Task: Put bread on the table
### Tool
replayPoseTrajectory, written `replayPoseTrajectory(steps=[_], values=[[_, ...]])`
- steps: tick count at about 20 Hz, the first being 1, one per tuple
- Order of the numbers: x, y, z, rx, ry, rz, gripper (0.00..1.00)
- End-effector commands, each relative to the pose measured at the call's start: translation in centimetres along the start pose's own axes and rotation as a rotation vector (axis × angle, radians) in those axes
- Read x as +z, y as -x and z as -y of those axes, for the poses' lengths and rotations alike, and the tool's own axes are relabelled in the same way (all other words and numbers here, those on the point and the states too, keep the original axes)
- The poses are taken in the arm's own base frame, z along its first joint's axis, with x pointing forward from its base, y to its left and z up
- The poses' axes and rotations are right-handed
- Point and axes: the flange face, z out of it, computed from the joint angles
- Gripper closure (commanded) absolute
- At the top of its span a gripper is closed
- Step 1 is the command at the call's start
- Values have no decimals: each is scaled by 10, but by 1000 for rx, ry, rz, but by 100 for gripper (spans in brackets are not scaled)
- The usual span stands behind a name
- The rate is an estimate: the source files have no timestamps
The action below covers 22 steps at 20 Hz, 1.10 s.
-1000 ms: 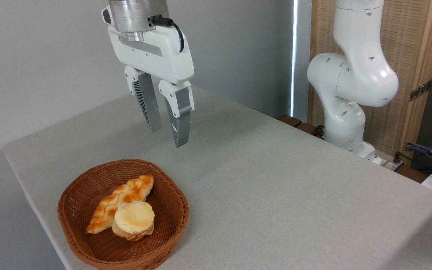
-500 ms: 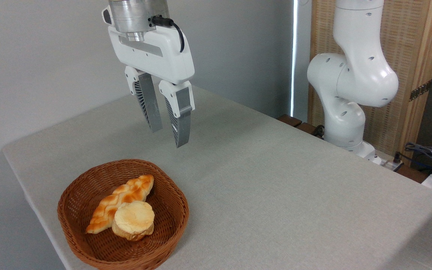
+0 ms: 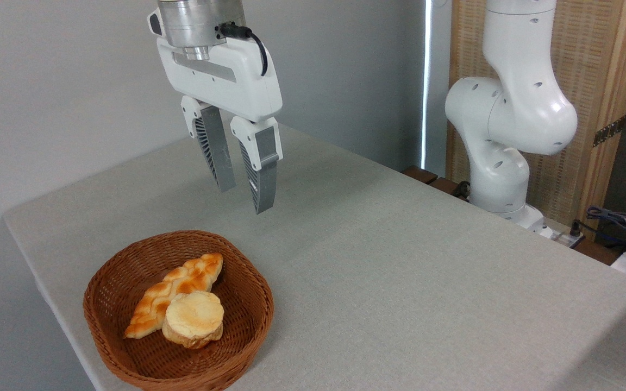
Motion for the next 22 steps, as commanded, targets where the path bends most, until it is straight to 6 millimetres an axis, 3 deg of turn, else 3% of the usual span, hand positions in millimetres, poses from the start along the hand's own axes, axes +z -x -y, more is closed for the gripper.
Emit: replayPoseTrajectory(steps=[1,11,18,22], values=[[-4,5,1,12,9,11,0],[-5,4,2,8,16,-5,0],[1,-10,7,3,1,-76,0],[24,-27,12,4,5,-103,0]])
